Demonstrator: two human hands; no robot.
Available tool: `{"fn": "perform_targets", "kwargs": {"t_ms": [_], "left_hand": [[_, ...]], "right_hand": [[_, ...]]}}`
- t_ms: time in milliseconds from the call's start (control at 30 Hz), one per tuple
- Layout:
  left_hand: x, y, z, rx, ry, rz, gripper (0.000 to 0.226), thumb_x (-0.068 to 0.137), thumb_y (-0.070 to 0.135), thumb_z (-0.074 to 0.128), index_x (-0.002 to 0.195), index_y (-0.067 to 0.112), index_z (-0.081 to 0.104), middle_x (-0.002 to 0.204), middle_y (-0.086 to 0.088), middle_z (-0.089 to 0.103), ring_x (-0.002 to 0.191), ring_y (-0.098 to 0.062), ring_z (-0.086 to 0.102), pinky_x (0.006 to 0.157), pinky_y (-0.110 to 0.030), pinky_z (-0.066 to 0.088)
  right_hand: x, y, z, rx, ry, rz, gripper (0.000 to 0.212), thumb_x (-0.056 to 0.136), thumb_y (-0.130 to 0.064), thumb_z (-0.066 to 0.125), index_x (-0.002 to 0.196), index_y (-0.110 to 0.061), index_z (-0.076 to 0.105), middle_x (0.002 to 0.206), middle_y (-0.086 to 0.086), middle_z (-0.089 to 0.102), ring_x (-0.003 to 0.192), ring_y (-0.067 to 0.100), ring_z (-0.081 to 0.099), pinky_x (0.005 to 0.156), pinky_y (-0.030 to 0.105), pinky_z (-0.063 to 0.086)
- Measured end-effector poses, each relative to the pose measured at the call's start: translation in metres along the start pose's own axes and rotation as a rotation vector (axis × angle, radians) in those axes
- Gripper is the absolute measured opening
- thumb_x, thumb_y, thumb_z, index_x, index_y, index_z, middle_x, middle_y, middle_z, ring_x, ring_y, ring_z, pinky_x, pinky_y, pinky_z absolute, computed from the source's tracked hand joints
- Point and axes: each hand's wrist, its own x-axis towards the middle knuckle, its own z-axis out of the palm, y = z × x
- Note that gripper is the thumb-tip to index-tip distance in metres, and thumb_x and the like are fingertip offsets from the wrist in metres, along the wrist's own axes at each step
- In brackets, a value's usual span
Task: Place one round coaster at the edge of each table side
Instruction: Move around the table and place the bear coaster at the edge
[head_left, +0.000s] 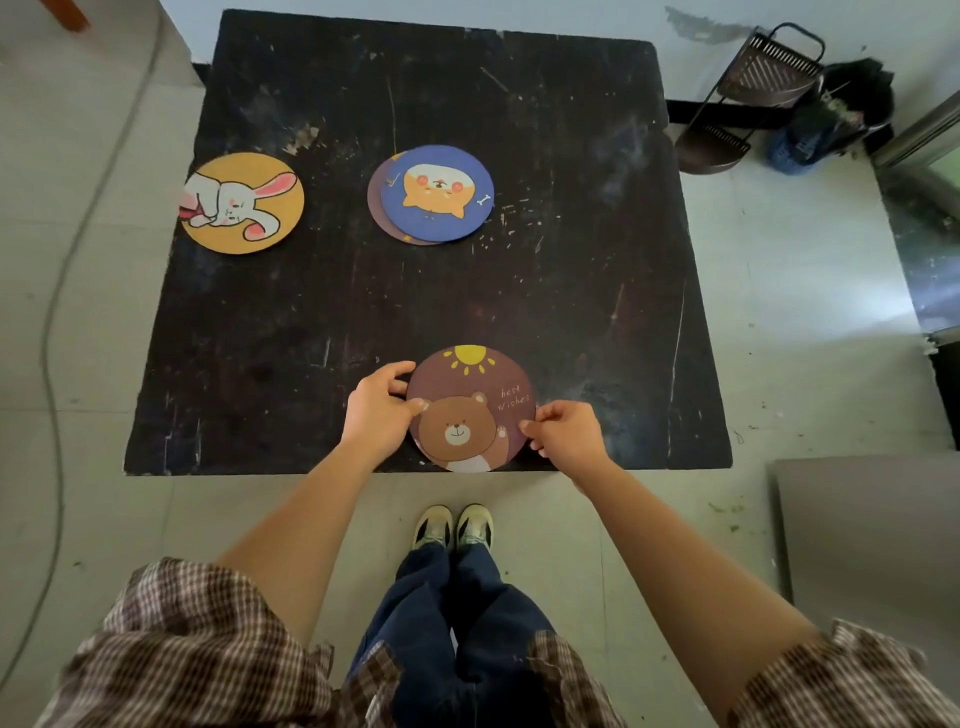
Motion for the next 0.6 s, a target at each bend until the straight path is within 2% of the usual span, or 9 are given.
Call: {"fn": "perform_targets", "kwargs": {"t_ms": [100,200,300,367,467,600], "left_hand": [[-0.001,-0.004,0.001,-0.013,0.036,-0.011,0.054,0.077,0.012,0.073,0.127,0.018,0.053,0.103,-0.002,0.065,0.088,-0.017,0.062,0.078,-0.035,0.052],[-0.004,-0.006,0.003,0.023,0.106,0.008,0.047,0.080,0.010,0.071,0.124,0.015,0.056,0.108,-0.006,0.066,0.083,-0.013,0.060,0.072,-0.027,0.049],[-0.005,-0.008,0.005,0.036,0.142,0.037,0.041,0.080,0.009,0.070,0.120,0.013,0.059,0.104,-0.005,0.067,0.077,-0.009,0.058,0.066,-0.019,0.045],[-0.005,-0.009,0.005,0.048,0.155,0.049,0.039,0.080,0.010,0.070,0.117,0.013,0.060,0.102,-0.004,0.067,0.077,-0.010,0.059,0.067,-0.020,0.045],[-0.005,-0.012,0.005,0.055,0.159,0.059,0.036,0.080,0.011,0.071,0.114,0.013,0.061,0.099,-0.002,0.067,0.078,-0.010,0.059,0.068,-0.022,0.046],[-0.003,-0.015,0.005,0.053,0.156,0.060,0.034,0.079,0.011,0.071,0.112,0.014,0.062,0.093,0.003,0.064,0.077,-0.009,0.059,0.065,-0.018,0.043]], "right_hand": [[0.001,0.002,0.004,-0.023,0.036,-0.015,0.023,0.078,-0.009,0.072,0.059,-0.011,0.058,0.058,0.006,0.062,0.051,0.014,0.056,0.068,0.038,0.053],[0.001,0.002,0.009,-0.053,0.071,-0.017,0.025,0.077,-0.012,0.074,0.057,-0.013,0.059,0.058,0.005,0.063,0.058,0.019,0.059,0.069,0.036,0.052],[0.000,0.002,0.012,-0.069,0.098,-0.015,0.018,0.076,-0.013,0.075,0.063,-0.009,0.063,0.069,0.009,0.068,0.070,0.027,0.064,0.074,0.041,0.055],[0.000,0.002,0.014,-0.077,0.112,-0.013,0.017,0.076,-0.014,0.075,0.064,-0.008,0.065,0.071,0.011,0.069,0.074,0.031,0.066,0.075,0.043,0.056],[-0.001,0.002,0.016,-0.078,0.123,-0.013,0.018,0.076,-0.015,0.075,0.062,-0.010,0.065,0.069,0.009,0.068,0.074,0.030,0.066,0.076,0.045,0.056],[0.000,0.003,0.019,-0.086,0.142,-0.006,0.013,0.077,-0.015,0.074,0.069,-0.007,0.069,0.073,0.009,0.070,0.074,0.027,0.066,0.076,0.044,0.056]]}}
